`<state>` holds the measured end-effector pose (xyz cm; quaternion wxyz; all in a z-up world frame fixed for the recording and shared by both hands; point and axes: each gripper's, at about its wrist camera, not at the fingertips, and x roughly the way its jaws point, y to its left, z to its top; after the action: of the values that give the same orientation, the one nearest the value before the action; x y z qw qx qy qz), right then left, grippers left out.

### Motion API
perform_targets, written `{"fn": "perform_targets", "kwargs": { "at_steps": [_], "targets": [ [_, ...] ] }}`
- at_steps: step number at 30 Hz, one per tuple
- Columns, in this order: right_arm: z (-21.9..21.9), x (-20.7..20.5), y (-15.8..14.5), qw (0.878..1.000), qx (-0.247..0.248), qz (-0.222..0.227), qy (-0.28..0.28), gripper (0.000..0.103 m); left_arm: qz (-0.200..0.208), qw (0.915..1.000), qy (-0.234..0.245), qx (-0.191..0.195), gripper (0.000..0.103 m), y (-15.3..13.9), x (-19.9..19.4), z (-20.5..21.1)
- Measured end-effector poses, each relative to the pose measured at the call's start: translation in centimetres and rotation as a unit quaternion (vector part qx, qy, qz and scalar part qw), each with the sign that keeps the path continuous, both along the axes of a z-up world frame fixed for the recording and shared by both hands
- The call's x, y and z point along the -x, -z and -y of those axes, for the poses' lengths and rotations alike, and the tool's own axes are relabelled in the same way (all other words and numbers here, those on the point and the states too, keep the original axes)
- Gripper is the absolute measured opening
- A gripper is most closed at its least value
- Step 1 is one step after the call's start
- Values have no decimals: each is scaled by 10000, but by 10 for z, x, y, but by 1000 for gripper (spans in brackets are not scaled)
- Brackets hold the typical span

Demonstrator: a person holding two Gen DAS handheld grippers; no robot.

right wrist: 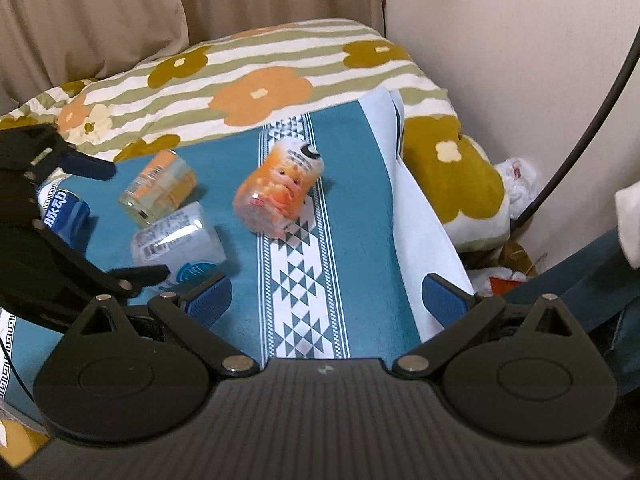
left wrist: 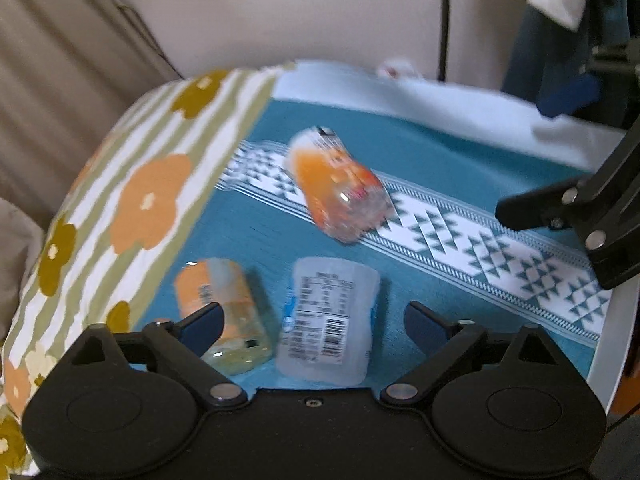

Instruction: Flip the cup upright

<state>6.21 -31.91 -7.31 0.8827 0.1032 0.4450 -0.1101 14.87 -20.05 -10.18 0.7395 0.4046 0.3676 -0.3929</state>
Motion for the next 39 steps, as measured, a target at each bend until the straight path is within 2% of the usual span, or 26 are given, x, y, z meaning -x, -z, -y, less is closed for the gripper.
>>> {"fn": "perform_targets", "kwargs": {
  "at_steps": [3,8,11,12,17,24,29,33,39],
  "targets": [
    [6,-4,9,9999,-79,-84,-8,103,-72,9997,77,-224,97,14,-3,8],
    [12,-8,19,9996,-255,-117,-8,103,-196,9984,70,-527,86,30,-8,15],
    [13,-11,22,9993,-328,-139,-53,103,-285,9975,17,-653,74,38,-12,16],
    [13,-12,23,9993,-347,-151,-68,103,-289,9973,3,-677,66,39,-12,16],
    [14,-16,25,9991,-385,-149,-93,103,-440,9975,-49,-555,66,37,-16,14],
    [14,-19,21,9991,-371,-130,-172,103,-429,9979,-219,-442,66,27,-12,10],
    [10,-20,14,9989,-349,-87,-294,103,-472,9965,-643,-240,65,13,-9,-2],
    [4,-21,3,9984,-308,-29,-475,103,-549,9918,-1153,37,65,-2,-4,-19],
    [-12,-23,-13,9965,-254,100,-787,103,-651,9749,-2075,467,65,-22,5,-53]
  ]
}}
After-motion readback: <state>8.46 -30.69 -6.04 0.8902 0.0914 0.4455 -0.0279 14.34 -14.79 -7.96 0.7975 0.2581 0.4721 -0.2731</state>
